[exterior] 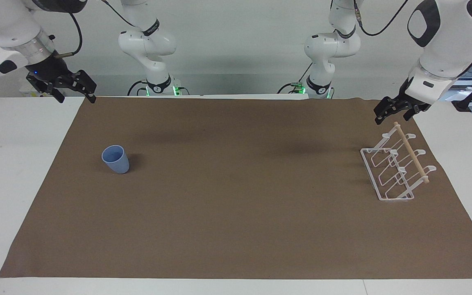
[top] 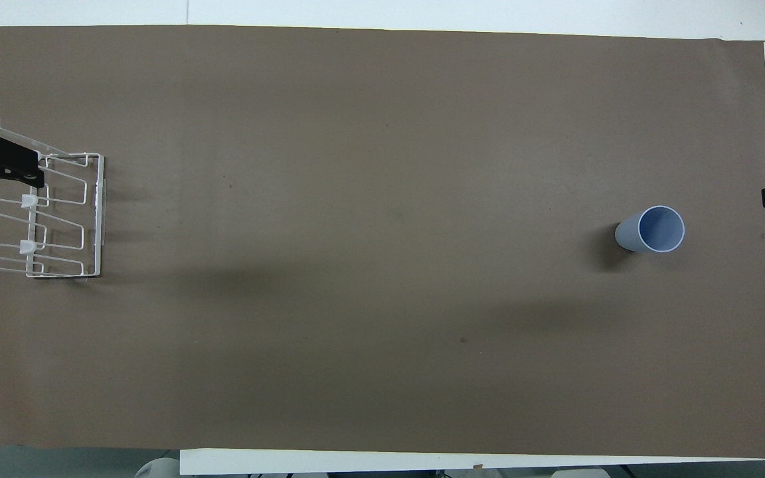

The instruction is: Hang cup on cup holder

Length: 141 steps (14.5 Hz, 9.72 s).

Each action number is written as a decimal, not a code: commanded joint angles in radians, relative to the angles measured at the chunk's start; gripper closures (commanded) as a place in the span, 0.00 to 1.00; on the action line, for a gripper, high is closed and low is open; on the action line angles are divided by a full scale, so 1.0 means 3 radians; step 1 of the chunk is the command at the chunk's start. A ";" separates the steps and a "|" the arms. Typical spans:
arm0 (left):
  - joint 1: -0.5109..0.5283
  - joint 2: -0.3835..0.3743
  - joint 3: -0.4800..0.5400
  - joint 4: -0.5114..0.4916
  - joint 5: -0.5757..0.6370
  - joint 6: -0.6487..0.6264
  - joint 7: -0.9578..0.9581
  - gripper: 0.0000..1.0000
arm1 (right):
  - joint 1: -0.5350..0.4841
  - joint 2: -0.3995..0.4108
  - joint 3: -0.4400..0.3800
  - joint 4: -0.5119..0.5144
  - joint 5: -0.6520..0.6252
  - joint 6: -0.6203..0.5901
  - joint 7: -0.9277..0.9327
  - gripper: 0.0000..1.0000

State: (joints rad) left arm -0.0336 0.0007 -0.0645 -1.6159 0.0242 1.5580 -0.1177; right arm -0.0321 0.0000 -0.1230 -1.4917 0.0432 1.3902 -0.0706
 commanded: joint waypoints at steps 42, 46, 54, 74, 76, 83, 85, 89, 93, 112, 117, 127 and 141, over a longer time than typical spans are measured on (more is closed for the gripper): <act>-0.0067 -0.0054 0.0036 0.0017 -0.0182 -0.0162 -0.0687 0.00 | 0.0254 0.0118 0.0185 -0.1348 0.1356 0.1129 -0.1202 1.00; -0.0123 -0.0064 0.0026 -0.0023 -0.0871 -0.0039 -0.2171 0.00 | 0.0801 0.0118 0.0185 -0.1342 0.2435 0.1251 -0.0187 0.99; -0.0726 -0.0053 0.0016 -0.0018 -0.1450 0.0298 -0.5005 0.00 | 0.1671 0.0128 0.0185 -0.1373 0.3410 0.2145 0.0828 0.98; -0.1397 -0.0140 0.0011 -0.0642 -0.1937 0.0805 -0.5503 1.00 | 0.2132 0.0159 0.0180 -0.1332 0.3666 0.2688 0.1176 0.27; -0.1376 -0.0135 0.0016 -0.0637 -0.1927 0.0799 -0.5488 1.00 | 0.2112 0.0128 0.0154 -0.1317 0.3630 0.2815 0.1156 0.00; -0.1018 -0.0135 0.0036 -0.0662 -0.0672 0.0656 -0.5539 1.00 | 0.1254 0.0026 0.0154 -0.1322 0.2496 0.2761 0.0942 0.00; -0.0942 -0.0130 0.0036 -0.0652 -0.0048 0.0565 -0.5555 1.00 | 0.1054 0.0016 0.0139 -0.1312 0.1971 0.2449 0.0808 0.00; -0.1033 0.0191 0.0026 -0.0662 0.1537 0.0228 -0.5554 1.00 | 0.0584 -0.0097 0.0144 -0.0900 0.0528 0.1475 0.0787 0.00; -0.1171 0.0545 0.0031 -0.0693 0.2734 -0.0192 -0.5611 1.00 | 0.0291 -0.0102 0.0139 -0.0275 -0.0132 0.0333 0.0589 0.00; -0.0957 0.1608 0.0087 -0.0468 0.4675 -0.0643 -0.6853 1.00 | 0.0337 -0.0092 0.0062 -0.0131 -0.0241 -0.0032 0.0368 0.00; -0.0962 0.1792 0.0082 -0.0488 0.4639 -0.0581 -0.6991 0.90 | 0.0342 -0.0097 0.0062 -0.0136 -0.0236 -0.0047 0.0261 0.00; -0.0870 0.1119 0.0016 -0.0090 0.3950 -0.0576 -0.5966 0.01 | 0.0301 -0.0102 0.0042 -0.0161 -0.0205 -0.0047 0.0205 0.00; 0.0035 0.0156 0.0046 0.0047 0.0320 0.0079 -0.0587 0.00 | 0.0312 -0.0128 0.0037 -0.0177 -0.0210 -0.0047 0.0205 0.00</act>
State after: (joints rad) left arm -0.0183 0.0627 -0.0489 -1.6189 0.2001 1.6135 -0.4418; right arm 0.0618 -0.0350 -0.1098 -1.5477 -0.0124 1.3884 0.0159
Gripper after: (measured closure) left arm 0.004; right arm 0.000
